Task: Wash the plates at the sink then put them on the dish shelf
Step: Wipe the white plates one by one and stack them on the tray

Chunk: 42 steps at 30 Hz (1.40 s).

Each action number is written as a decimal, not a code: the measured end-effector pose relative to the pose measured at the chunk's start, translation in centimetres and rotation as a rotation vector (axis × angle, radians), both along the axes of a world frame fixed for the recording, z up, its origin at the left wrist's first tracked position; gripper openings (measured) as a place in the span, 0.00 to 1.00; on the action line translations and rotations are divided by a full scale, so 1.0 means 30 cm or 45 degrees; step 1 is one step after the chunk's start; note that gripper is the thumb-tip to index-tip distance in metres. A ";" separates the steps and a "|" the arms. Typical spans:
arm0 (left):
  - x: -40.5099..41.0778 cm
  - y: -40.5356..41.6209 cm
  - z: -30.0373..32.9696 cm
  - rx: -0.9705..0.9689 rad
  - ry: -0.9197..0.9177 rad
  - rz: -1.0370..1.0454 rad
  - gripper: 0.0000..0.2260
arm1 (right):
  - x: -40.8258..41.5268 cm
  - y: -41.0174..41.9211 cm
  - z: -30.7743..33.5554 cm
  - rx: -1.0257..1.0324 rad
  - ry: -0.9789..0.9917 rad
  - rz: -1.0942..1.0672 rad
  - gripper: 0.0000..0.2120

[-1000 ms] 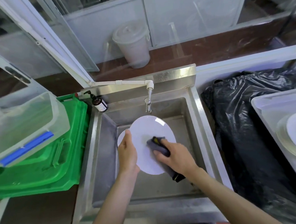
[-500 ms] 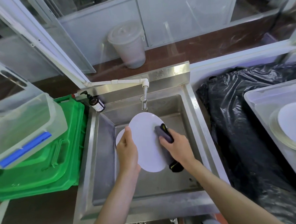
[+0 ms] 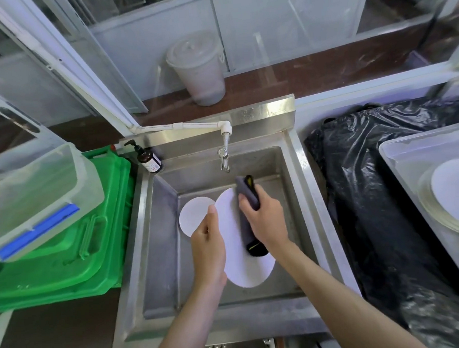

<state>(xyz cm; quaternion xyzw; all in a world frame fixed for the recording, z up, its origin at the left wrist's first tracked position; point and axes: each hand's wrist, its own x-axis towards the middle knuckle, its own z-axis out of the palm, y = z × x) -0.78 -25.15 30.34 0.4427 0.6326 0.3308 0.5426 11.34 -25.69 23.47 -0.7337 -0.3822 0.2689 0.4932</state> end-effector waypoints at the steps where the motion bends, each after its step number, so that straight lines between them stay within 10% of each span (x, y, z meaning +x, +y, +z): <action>1: 0.001 -0.006 0.002 0.008 0.022 -0.003 0.26 | 0.007 0.002 -0.002 -0.032 0.041 -0.038 0.05; 8: -0.036 0.038 0.008 0.059 -0.096 0.001 0.15 | -0.084 0.038 0.068 0.086 -0.290 0.306 0.17; 15: -0.100 0.092 0.022 0.095 -0.031 0.102 0.13 | -0.040 0.026 -0.064 -0.181 -0.301 0.091 0.16; 27: -0.053 0.055 0.022 -0.318 -0.477 0.210 0.30 | -0.217 -0.023 0.164 0.014 -0.277 0.510 0.24; 36: -0.095 0.042 0.015 -0.038 -0.191 0.212 0.17 | -0.033 0.029 0.037 -0.314 -0.267 0.041 0.16; 42: -0.081 0.059 -0.007 0.023 -0.132 0.219 0.15 | -0.172 -0.096 0.045 -0.207 -0.307 0.307 0.14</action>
